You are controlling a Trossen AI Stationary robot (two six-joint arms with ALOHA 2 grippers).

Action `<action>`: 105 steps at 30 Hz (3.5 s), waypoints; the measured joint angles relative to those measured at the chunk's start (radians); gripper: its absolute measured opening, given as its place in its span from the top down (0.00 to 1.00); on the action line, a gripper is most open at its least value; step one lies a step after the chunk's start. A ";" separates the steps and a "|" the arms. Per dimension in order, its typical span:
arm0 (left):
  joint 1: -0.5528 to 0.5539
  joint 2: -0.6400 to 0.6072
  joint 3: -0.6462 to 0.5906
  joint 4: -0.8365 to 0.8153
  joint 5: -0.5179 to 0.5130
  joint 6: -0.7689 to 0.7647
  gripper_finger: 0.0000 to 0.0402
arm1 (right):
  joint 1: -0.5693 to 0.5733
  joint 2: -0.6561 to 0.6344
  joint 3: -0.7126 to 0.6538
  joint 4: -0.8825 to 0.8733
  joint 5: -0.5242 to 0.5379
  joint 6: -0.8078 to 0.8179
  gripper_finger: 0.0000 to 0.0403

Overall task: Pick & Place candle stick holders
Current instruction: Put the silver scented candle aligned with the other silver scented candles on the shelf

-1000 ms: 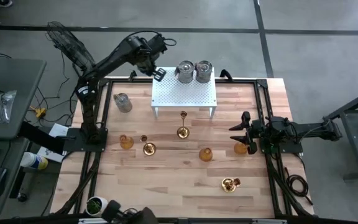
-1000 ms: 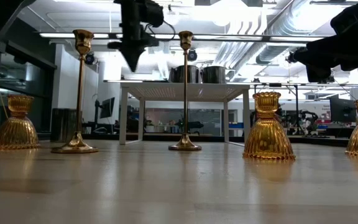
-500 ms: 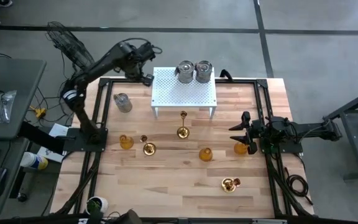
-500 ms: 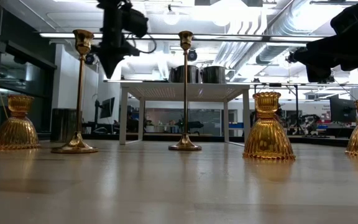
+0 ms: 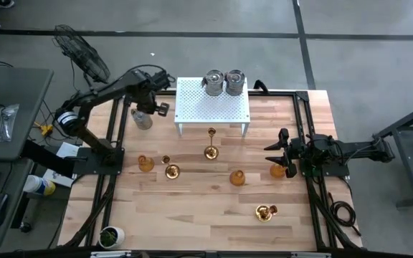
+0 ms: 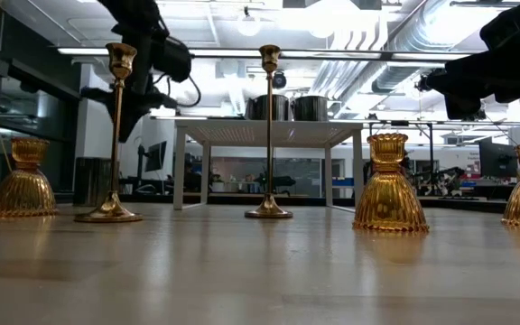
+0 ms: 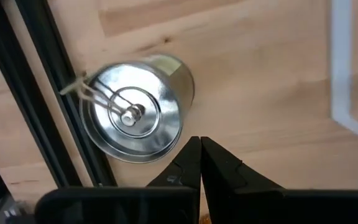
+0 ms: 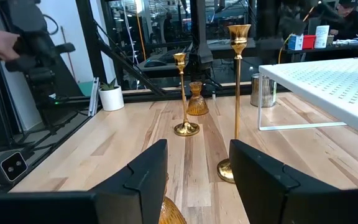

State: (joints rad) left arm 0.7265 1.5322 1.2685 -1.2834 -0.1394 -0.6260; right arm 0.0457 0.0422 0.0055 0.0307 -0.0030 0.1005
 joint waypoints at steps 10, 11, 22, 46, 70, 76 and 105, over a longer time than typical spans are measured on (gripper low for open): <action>0.000 0.000 -0.073 0.052 -0.017 -0.007 0.63 | 0.000 0.000 0.000 0.000 0.000 0.000 0.59; 0.000 0.000 -0.073 0.061 -0.016 -0.007 0.59 | 0.000 0.000 0.000 0.000 0.000 0.000 0.59; 0.000 0.004 -0.073 0.093 -0.050 0.001 0.47 | 0.000 0.000 0.000 0.000 0.000 0.000 0.59; 0.000 0.071 -0.073 0.132 -0.054 0.046 0.47 | 0.000 0.000 0.000 0.000 0.000 0.000 0.59; -0.001 0.067 -0.188 0.204 -0.108 -0.005 0.47 | 0.000 0.000 0.000 0.000 0.000 0.000 0.59; -0.001 0.068 -0.189 0.209 -0.110 -0.006 0.47 | 0.000 0.000 0.000 0.000 0.000 0.000 0.59; 0.001 0.068 -0.190 0.237 -0.081 0.182 0.59 | 0.000 0.000 0.000 0.000 0.000 0.000 0.59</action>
State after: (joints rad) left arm 0.7273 1.6005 1.0790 -1.0463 -0.2208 -0.4442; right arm 0.0457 0.0423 0.0055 0.0304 -0.0029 0.1005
